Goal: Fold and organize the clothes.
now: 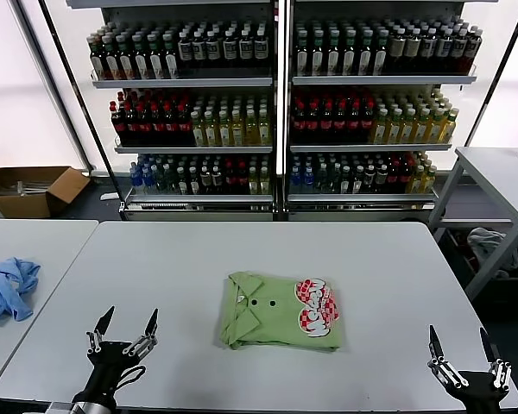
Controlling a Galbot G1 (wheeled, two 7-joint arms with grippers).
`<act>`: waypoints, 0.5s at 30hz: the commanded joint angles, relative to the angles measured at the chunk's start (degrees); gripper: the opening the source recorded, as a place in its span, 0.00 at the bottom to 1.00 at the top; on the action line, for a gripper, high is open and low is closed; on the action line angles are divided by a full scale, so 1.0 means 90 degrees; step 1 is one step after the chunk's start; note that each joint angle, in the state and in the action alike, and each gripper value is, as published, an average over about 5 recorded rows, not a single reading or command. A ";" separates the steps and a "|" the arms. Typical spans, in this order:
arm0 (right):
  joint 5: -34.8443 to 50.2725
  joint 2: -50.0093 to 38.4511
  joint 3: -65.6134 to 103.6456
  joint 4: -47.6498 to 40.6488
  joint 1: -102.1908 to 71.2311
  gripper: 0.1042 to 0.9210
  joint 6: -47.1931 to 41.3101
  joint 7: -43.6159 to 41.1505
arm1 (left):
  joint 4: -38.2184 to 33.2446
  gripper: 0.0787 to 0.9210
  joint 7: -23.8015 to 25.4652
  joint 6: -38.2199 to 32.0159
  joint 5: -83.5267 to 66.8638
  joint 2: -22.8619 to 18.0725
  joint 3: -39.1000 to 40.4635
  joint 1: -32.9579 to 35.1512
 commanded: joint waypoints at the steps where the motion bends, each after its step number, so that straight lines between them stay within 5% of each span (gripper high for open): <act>1: -0.0004 0.0010 -0.0090 -0.0087 -0.0053 0.88 0.0084 -0.0072 | 0.0047 0.88 -0.0015 -0.0101 0.0018 0.0009 -0.0019 0.0051; 15: -0.0272 0.0002 -0.0331 -0.0304 -0.0041 0.88 0.0128 -0.0006 | 0.0093 0.88 -0.0033 -0.0097 -0.0024 0.0045 -0.0107 0.0008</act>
